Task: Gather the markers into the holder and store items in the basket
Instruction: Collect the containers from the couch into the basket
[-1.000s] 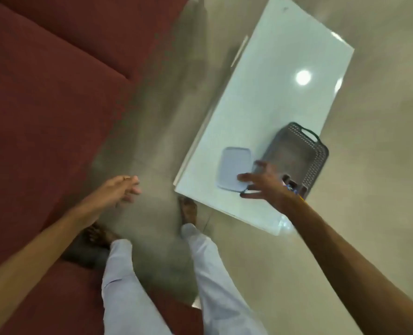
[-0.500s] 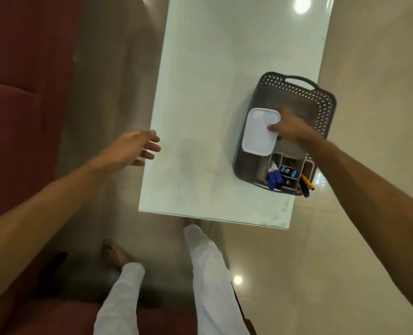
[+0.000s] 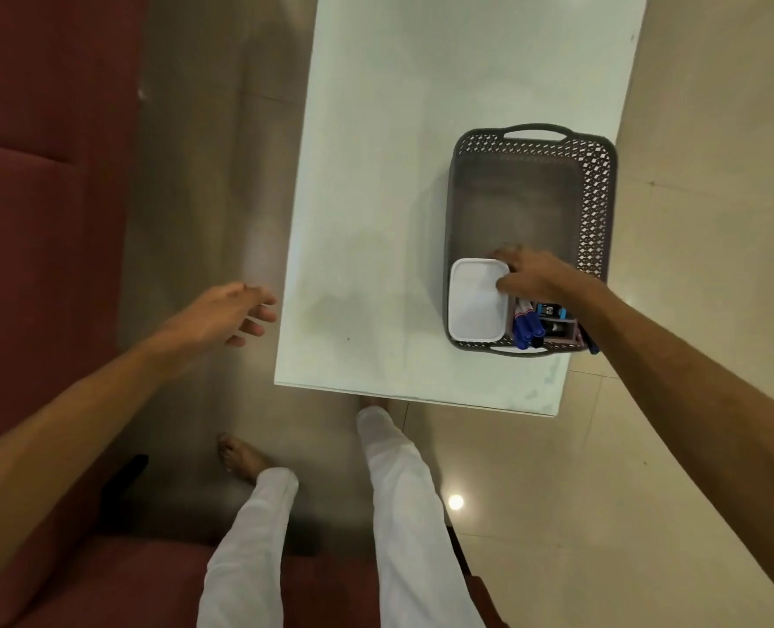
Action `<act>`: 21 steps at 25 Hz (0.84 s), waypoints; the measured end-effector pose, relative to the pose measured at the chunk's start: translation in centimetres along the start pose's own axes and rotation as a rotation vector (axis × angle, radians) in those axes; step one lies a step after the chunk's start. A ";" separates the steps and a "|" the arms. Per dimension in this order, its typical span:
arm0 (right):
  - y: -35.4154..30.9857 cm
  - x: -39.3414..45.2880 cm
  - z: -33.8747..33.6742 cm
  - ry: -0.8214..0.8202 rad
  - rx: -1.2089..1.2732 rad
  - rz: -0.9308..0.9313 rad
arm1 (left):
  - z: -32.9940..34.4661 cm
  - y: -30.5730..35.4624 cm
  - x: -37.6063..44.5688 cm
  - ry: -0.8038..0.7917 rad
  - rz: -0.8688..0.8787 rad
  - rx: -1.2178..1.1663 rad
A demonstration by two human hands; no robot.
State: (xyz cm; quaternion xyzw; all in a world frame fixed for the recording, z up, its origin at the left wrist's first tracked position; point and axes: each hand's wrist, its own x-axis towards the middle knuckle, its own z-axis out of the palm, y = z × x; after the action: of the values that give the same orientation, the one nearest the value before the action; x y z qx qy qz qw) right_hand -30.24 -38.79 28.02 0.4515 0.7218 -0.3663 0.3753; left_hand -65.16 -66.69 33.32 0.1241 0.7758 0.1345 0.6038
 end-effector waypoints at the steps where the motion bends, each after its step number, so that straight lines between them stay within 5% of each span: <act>1: -0.1 -0.1 0.1 0.011 -0.028 -0.012 | -0.4 -0.8 -0.2 0.002 -0.002 0.007; 9: -6.1 -4.7 0.1 0.235 -0.349 -0.071 | -3.7 -6.0 -3.8 0.055 0.037 0.131; 15: -19.6 -16.8 -5.0 0.213 -0.373 -0.372 | -12.7 -3.3 -19.0 0.337 0.316 0.329; 21: -33.4 -32.1 -9.6 0.346 -0.525 -0.675 | -18.3 -2.6 -34.8 0.453 0.327 0.276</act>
State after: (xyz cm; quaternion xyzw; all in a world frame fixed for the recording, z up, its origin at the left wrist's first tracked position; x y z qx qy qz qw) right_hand -53.24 -53.38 66.72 0.1354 0.9489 -0.1919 0.2107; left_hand -74.70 -82.57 68.09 0.2948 0.8714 0.1475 0.3634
